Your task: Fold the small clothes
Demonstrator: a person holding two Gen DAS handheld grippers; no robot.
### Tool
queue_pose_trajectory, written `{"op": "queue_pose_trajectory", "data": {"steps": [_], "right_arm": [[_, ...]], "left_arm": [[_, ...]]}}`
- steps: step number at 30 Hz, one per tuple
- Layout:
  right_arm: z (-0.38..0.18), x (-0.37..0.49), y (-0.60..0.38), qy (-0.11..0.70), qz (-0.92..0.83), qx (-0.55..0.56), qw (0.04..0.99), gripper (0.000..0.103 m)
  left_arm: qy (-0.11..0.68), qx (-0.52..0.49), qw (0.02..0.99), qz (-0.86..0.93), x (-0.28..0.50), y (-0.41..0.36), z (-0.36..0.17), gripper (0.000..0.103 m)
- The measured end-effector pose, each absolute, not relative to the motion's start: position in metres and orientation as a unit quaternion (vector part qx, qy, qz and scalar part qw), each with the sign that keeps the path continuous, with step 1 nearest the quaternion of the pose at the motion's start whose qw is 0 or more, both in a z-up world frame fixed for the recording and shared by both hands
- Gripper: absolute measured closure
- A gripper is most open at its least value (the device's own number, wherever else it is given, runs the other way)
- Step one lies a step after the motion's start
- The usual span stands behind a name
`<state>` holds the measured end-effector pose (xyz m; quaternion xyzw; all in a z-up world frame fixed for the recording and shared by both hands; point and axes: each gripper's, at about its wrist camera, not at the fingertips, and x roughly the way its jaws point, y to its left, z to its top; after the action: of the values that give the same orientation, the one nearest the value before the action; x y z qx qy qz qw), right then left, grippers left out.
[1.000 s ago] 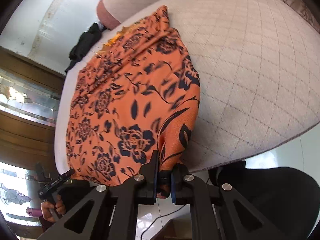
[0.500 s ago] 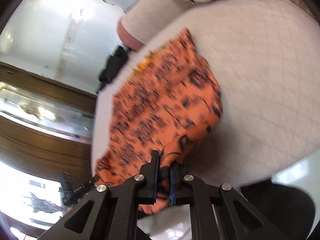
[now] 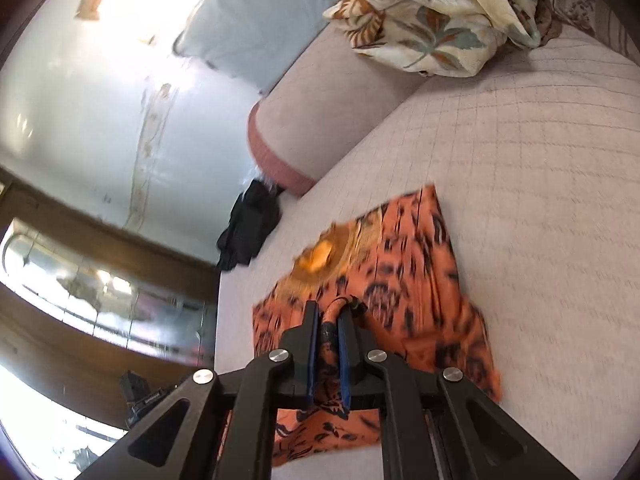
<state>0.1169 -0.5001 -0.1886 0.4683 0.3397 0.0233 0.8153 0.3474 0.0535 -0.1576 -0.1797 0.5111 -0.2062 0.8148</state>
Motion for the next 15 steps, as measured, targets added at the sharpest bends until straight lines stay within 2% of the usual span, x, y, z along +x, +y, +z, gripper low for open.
{"op": "queue_pose_trajectory", "data": {"steps": [5, 6, 8, 9, 10, 12, 15], "right_arm": [[-0.244, 0.185, -0.534, 0.328, -0.030, 0.500, 0.801, 0.094], [-0.257, 0.189, -0.540, 0.323, -0.038, 0.512, 0.795, 0.094], [-0.285, 0.192, -0.549, 0.318, -0.053, 0.536, 0.780, 0.094], [-0.296, 0.193, -0.550, 0.325, -0.055, 0.541, 0.774, 0.094], [-0.303, 0.196, -0.550, 0.340, -0.055, 0.539, 0.769, 0.094], [-0.307, 0.200, -0.546, 0.364, -0.051, 0.529, 0.765, 0.090], [-0.291, 0.198, -0.539, 0.341, -0.043, 0.515, 0.785, 0.088]], "left_arm": [[0.522, -0.170, 0.814, -0.190, 0.383, 0.030, -0.194, 0.102], [0.525, -0.169, 0.812, -0.192, 0.382, 0.027, -0.203, 0.099], [0.538, -0.165, 0.805, -0.189, 0.377, 0.026, -0.217, 0.075], [0.539, -0.166, 0.805, -0.186, 0.372, 0.027, -0.222, 0.053], [0.531, -0.174, 0.809, -0.183, 0.366, 0.029, -0.225, 0.039], [0.502, -0.197, 0.823, -0.177, 0.354, 0.033, -0.226, 0.036], [0.507, -0.189, 0.824, -0.169, 0.348, 0.020, -0.227, 0.036]]}}
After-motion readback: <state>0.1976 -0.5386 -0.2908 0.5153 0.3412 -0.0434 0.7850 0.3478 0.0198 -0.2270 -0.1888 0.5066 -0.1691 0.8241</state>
